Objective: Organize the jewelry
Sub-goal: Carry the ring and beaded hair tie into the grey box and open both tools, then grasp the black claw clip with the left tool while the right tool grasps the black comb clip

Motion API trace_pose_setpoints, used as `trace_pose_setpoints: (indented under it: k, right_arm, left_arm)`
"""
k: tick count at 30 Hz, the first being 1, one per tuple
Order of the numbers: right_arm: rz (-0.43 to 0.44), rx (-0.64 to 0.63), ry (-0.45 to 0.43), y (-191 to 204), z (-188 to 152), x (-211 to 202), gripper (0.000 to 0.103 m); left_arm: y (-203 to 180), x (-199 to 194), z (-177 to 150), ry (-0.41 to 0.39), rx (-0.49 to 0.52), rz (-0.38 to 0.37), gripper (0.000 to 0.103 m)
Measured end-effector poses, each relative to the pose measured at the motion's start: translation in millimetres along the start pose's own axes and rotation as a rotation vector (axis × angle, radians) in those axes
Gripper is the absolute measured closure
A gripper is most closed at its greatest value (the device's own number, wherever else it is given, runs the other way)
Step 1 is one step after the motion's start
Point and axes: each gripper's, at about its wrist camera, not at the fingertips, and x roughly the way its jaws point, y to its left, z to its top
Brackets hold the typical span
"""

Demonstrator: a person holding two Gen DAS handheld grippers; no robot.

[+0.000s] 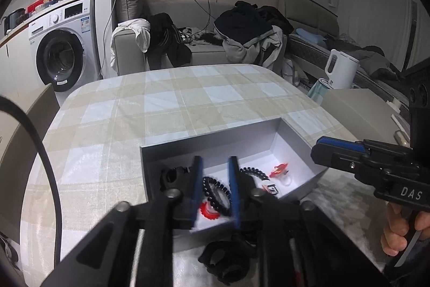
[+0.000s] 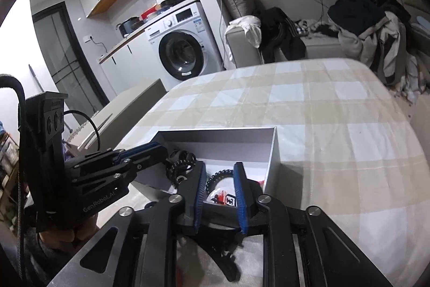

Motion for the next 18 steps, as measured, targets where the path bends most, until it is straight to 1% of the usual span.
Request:
trace_pose_setpoints:
  k: [2, 3, 4, 5, 6, 7, 8, 9, 10, 11, 12, 15, 18]
  right_arm:
    - [0.015, -0.001, 0.002, 1, -1, -8, 0.069]
    - [0.018, -0.005, -0.006, 1, -1, -13, 0.068]
    - [0.016, -0.009, -0.009, 2, -2, -16, 0.061]
    - [0.010, -0.013, -0.013, 3, -2, -19, 0.051]
    - [0.006, -0.015, -0.016, 3, -4, -23, 0.045]
    - [0.003, -0.013, -0.018, 3, -4, -26, 0.033]
    - [0.002, -0.008, -0.019, 2, -5, -29, 0.023]
    - [0.003, -0.003, -0.018, 2, -6, -30, 0.018]
    - [0.004, 0.003, -0.015, 1, -7, -32, 0.006]
    - [0.003, 0.007, -0.014, 0, -9, -34, 0.000]
    - [-0.001, 0.008, -0.016, 0, -10, -35, 0.000]
    - [-0.050, -0.008, -0.008, -1, -17, -35, 0.000]
    - [-0.069, -0.014, 0.022, -1, -23, -29, 0.000]
  left_arm:
    - [0, -5, 1, -0.003, -0.004, -0.020, 0.072]
    - [0, -8, 1, -0.009, -0.004, -0.028, 0.066]
    - [0, -13, 0, -0.016, -0.007, -0.031, 0.053]
    - [0, -16, 0, -0.021, -0.010, -0.031, 0.038]
    - [0, -20, -1, -0.030, -0.014, -0.030, 0.033]
    - [0, -24, -2, -0.039, -0.019, -0.027, 0.025]
    - [0, -28, -3, -0.046, -0.021, -0.027, 0.020]
    - [1, -32, -5, -0.053, -0.022, -0.027, 0.018]
    - [2, -35, -7, -0.057, -0.024, -0.022, 0.012]
    - [4, -37, -8, -0.060, -0.028, -0.014, 0.002]
    - [6, -41, -12, -0.067, -0.036, 0.001, 0.001]
    - [11, -44, -20, -0.070, -0.066, 0.027, 0.001]
    - [17, -43, -30, -0.052, -0.098, 0.023, 0.001]
